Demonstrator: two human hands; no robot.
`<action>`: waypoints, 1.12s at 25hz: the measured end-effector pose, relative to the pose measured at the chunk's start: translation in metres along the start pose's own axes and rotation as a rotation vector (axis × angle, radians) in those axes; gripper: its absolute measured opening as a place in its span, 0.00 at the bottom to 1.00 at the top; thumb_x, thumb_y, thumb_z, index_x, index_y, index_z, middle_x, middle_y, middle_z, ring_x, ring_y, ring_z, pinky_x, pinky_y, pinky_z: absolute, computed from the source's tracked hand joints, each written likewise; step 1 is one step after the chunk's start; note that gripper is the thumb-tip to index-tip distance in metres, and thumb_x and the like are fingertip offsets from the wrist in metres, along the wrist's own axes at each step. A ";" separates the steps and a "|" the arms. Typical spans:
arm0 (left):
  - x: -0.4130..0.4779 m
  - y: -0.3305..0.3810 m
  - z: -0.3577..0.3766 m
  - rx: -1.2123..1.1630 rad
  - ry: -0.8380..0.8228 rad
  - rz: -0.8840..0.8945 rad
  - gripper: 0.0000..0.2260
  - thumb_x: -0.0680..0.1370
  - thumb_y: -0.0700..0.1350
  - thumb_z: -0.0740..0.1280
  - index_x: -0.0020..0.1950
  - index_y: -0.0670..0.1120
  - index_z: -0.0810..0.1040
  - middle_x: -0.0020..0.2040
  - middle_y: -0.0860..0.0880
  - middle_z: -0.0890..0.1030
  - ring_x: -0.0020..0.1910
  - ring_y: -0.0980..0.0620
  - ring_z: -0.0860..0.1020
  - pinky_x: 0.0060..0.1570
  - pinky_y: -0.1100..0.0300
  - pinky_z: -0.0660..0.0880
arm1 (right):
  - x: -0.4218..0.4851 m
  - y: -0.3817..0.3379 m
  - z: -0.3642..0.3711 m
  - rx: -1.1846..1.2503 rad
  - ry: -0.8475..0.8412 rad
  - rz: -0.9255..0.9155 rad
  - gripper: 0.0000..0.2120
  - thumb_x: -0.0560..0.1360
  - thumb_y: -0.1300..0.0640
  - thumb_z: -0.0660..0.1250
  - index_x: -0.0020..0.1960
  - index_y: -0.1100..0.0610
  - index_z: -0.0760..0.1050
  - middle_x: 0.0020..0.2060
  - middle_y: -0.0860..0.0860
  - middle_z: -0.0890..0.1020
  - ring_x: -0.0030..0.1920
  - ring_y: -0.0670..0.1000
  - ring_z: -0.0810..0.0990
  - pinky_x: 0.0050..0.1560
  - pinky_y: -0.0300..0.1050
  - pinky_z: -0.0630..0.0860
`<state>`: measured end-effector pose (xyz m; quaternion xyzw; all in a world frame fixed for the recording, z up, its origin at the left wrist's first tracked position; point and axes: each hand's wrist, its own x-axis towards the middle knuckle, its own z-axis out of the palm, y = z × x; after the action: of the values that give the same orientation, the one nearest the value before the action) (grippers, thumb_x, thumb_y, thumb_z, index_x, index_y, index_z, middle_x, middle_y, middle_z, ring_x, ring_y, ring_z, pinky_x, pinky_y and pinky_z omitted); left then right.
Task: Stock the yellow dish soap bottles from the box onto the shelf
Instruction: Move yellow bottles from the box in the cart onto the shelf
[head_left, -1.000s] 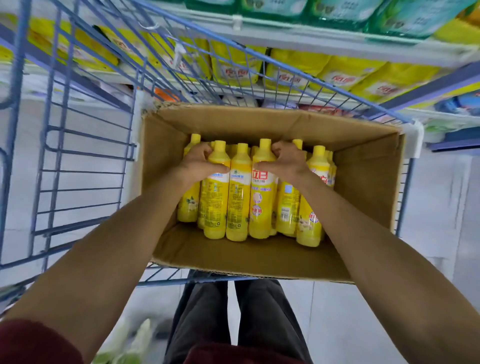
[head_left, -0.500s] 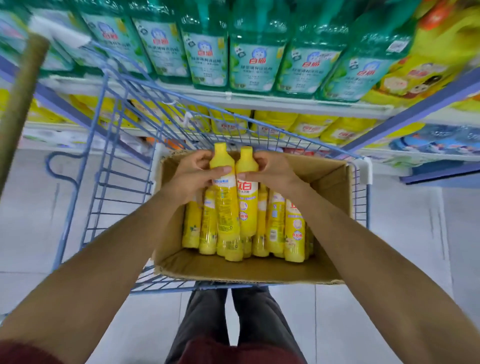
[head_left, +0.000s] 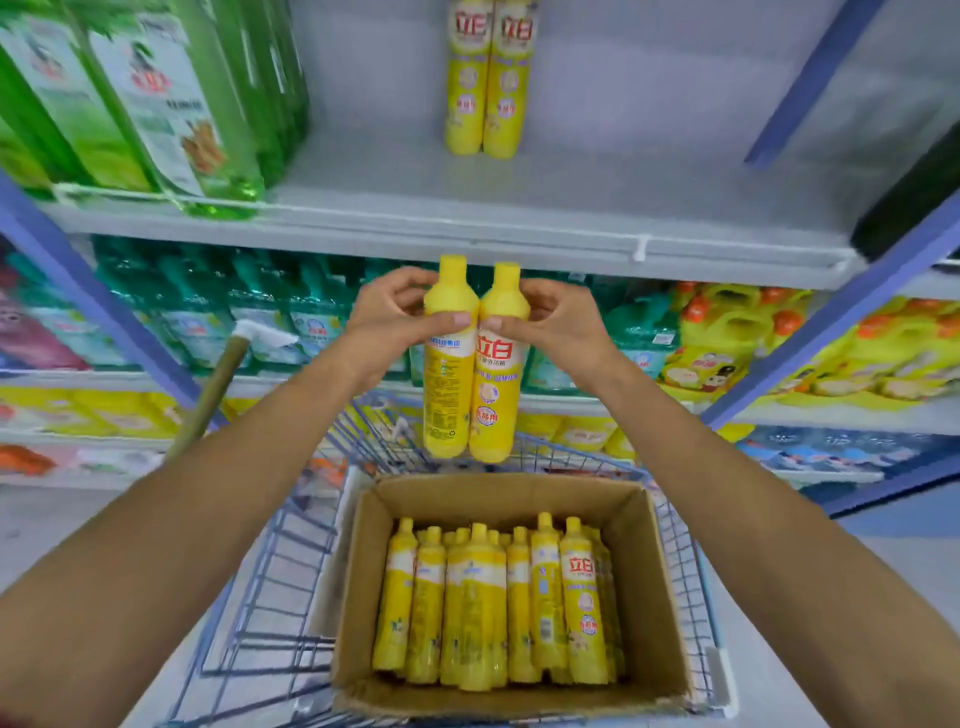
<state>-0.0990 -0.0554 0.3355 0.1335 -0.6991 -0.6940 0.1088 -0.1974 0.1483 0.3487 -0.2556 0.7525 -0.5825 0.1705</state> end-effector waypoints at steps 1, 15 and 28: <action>0.005 0.019 -0.003 0.002 0.009 0.040 0.26 0.67 0.38 0.81 0.62 0.40 0.78 0.53 0.46 0.86 0.48 0.52 0.84 0.45 0.59 0.80 | 0.005 -0.017 -0.003 0.008 0.026 -0.039 0.18 0.69 0.65 0.79 0.57 0.63 0.81 0.51 0.55 0.86 0.49 0.48 0.85 0.54 0.45 0.82; 0.086 0.212 0.004 0.045 0.110 0.400 0.27 0.67 0.42 0.82 0.63 0.40 0.78 0.53 0.45 0.86 0.53 0.45 0.85 0.49 0.52 0.83 | 0.096 -0.185 -0.069 -0.039 0.170 -0.381 0.23 0.69 0.59 0.81 0.62 0.59 0.81 0.53 0.52 0.86 0.52 0.50 0.86 0.53 0.46 0.83; 0.146 0.173 0.006 0.030 0.206 0.357 0.25 0.68 0.38 0.81 0.62 0.39 0.77 0.54 0.45 0.85 0.49 0.53 0.85 0.47 0.62 0.80 | 0.169 -0.133 -0.065 0.052 0.131 -0.297 0.31 0.68 0.60 0.80 0.68 0.61 0.75 0.59 0.55 0.84 0.58 0.54 0.84 0.61 0.54 0.80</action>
<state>-0.2442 -0.0986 0.5038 0.0792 -0.7071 -0.6359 0.2990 -0.3458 0.0761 0.5007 -0.3210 0.7005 -0.6362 0.0400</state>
